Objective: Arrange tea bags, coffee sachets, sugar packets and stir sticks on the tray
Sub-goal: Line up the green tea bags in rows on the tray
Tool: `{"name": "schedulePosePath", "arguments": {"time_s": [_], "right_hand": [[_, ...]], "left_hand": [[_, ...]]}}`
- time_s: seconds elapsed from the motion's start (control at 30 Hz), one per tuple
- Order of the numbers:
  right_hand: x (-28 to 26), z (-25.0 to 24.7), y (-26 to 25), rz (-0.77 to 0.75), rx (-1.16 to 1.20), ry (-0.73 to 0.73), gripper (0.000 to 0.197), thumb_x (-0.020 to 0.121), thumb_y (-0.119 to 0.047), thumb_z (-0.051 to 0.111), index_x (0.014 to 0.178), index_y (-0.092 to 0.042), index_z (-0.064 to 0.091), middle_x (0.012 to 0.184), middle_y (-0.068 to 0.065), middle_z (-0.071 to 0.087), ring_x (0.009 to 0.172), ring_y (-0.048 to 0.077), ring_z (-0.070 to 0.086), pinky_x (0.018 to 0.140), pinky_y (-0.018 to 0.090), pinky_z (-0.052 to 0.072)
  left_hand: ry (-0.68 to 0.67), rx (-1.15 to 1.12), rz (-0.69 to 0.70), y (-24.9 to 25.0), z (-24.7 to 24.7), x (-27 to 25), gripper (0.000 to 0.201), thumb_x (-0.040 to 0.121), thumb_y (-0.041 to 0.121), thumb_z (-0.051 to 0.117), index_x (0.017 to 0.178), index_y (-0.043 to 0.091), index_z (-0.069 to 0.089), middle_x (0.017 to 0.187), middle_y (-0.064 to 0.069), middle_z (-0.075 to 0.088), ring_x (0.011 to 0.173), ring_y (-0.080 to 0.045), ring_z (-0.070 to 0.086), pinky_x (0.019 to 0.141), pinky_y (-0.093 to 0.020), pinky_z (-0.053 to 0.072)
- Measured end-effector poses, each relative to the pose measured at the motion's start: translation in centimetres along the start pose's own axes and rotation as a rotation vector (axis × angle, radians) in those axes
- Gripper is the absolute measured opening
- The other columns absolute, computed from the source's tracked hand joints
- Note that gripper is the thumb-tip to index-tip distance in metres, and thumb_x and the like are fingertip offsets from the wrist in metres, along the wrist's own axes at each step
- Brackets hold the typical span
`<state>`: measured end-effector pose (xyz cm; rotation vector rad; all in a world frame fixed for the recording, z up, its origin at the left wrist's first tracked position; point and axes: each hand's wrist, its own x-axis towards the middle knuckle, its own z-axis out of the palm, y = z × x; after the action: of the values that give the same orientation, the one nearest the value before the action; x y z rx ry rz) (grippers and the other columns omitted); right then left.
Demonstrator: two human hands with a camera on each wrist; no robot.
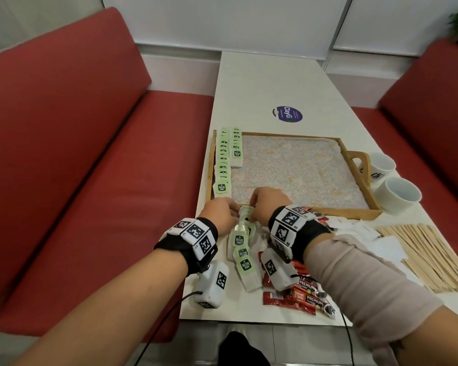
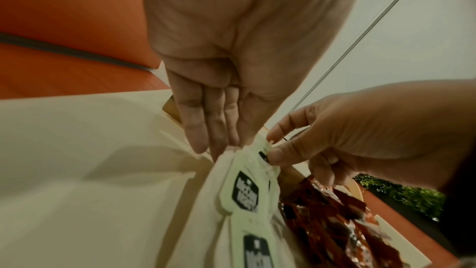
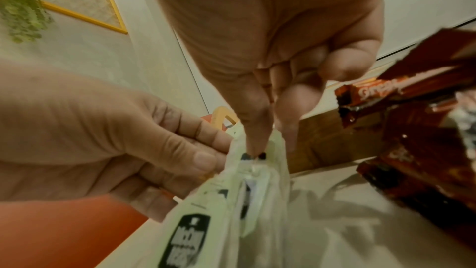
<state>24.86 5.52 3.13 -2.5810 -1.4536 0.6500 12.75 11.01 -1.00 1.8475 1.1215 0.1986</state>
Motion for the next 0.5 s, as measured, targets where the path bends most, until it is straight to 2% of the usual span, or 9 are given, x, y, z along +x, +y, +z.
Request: {"name": "schedulePosePath", "arguments": {"time_s": [0.07,0.2,0.27,0.33,0.43,0.5], "right_hand": [[0.1,0.1,0.1,-0.006,0.025,0.006,0.020,0.081,-0.013,0.067,0.100,-0.019,0.064,0.100,0.003,0.066,0.090,0.021,0.062,0.076,0.030,0.052],[0.1,0.1,0.1,-0.021,0.081,-0.009,0.015,0.080,-0.012,0.067,0.091,-0.021,0.068,0.091,0.001,0.069,0.083,0.019,0.064,0.071,0.027,0.052],[0.1,-0.1,0.1,-0.041,0.110,0.018,0.014,0.079,-0.010,0.065,0.081,-0.024,0.065,0.084,-0.001,0.068,0.078,0.018,0.064,0.066,0.025,0.050],[0.1,-0.6,0.1,-0.073,0.140,0.046,0.019,0.080,-0.008,0.063,0.075,-0.026,0.062,0.076,-0.005,0.064,0.073,0.015,0.062,0.059,0.022,0.045],[-0.1,-1.9,-0.2,-0.125,0.185,0.068,0.020,0.078,-0.008,0.068,0.075,-0.026,0.061,0.074,-0.007,0.060,0.071,0.014,0.059,0.058,0.022,0.041],[-0.3,-2.6,-0.4,-0.170,0.208,0.078,0.018,0.076,-0.009,0.073,0.078,-0.024,0.062,0.072,-0.008,0.058,0.071,0.013,0.057,0.063,0.023,0.041]], "left_hand": [[0.005,-0.013,0.017,-0.1,0.0,0.0,0.019,0.084,0.003,0.061,0.100,0.013,0.064,0.098,-0.007,0.071,0.085,-0.018,0.063,0.080,-0.031,0.054],[0.012,-0.020,0.031,-0.2,-0.1,0.2,0.021,0.083,0.004,0.064,0.102,0.013,0.064,0.097,-0.006,0.071,0.089,-0.019,0.066,0.078,-0.029,0.053],[0.034,-0.023,0.038,-0.1,-0.4,0.2,0.022,0.082,0.009,0.067,0.103,0.013,0.064,0.097,-0.005,0.071,0.090,-0.019,0.067,0.081,-0.031,0.054],[0.075,0.012,0.067,0.0,-0.9,0.2,0.023,0.081,0.015,0.070,0.103,0.014,0.064,0.097,-0.001,0.070,0.092,-0.016,0.065,0.084,-0.028,0.052],[0.116,0.079,0.135,0.6,-1.9,0.1,0.033,0.081,0.023,0.073,0.112,0.016,0.061,0.107,0.003,0.058,0.100,-0.012,0.056,0.084,-0.020,0.040],[0.093,0.078,0.180,1.1,-2.5,0.0,0.045,0.080,0.025,0.074,0.121,0.018,0.057,0.119,0.001,0.047,0.107,-0.014,0.049,0.092,-0.022,0.038]]}}
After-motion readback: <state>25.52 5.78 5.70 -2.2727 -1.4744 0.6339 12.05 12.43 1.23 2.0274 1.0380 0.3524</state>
